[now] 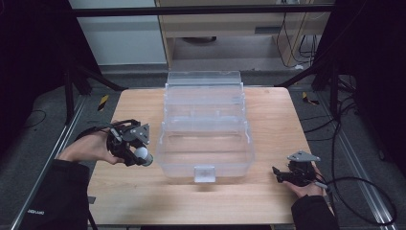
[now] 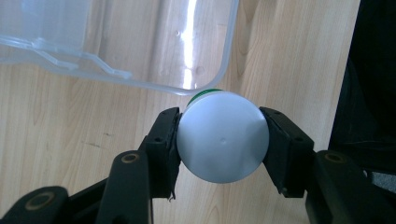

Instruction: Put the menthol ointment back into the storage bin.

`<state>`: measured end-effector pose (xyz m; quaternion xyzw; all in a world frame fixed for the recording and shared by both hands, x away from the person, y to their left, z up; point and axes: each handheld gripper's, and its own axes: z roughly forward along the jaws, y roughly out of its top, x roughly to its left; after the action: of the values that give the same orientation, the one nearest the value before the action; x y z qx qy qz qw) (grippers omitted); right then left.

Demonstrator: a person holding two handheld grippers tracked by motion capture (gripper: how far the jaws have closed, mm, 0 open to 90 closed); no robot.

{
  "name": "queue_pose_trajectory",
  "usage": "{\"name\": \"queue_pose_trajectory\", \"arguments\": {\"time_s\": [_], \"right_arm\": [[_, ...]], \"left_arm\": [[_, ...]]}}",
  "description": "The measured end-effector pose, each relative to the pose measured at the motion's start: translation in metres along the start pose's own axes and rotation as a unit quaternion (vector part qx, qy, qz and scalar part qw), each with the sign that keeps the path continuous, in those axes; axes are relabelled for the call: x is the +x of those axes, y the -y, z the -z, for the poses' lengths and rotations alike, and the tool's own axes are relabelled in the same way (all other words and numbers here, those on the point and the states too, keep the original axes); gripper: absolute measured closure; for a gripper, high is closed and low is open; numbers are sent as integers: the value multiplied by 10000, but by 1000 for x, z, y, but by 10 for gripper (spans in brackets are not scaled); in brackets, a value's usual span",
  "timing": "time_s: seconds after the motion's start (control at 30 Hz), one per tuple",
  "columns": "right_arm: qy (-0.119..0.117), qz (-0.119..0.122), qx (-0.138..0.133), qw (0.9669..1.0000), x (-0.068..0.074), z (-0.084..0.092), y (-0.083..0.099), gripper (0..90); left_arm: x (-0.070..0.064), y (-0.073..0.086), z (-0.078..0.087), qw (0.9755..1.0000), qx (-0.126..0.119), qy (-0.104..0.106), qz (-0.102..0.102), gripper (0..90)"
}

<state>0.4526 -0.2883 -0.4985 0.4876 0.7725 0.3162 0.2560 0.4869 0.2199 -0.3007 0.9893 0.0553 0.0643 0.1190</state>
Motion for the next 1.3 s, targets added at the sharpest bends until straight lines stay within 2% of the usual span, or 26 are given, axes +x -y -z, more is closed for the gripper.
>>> {"name": "queue_pose_trajectory", "arguments": {"time_s": [0.2,0.3,0.93,1.3], "right_arm": [[1,13,-8,10000,0,-1,0,172],[-9,15,-20,10000,0,-1,0,172],[-60,-57,-54,10000,0,-2,-1,172],[-76,-59,-103,9999,-1,-1,-1,173]], "left_arm": [[7,-8,8,10000,-49,-10,10,501],[10,-12,6,10000,-48,4,2,501],[27,-42,-24,9997,41,172,-146,501],[34,-49,-47,9992,197,298,-159,501]]}}
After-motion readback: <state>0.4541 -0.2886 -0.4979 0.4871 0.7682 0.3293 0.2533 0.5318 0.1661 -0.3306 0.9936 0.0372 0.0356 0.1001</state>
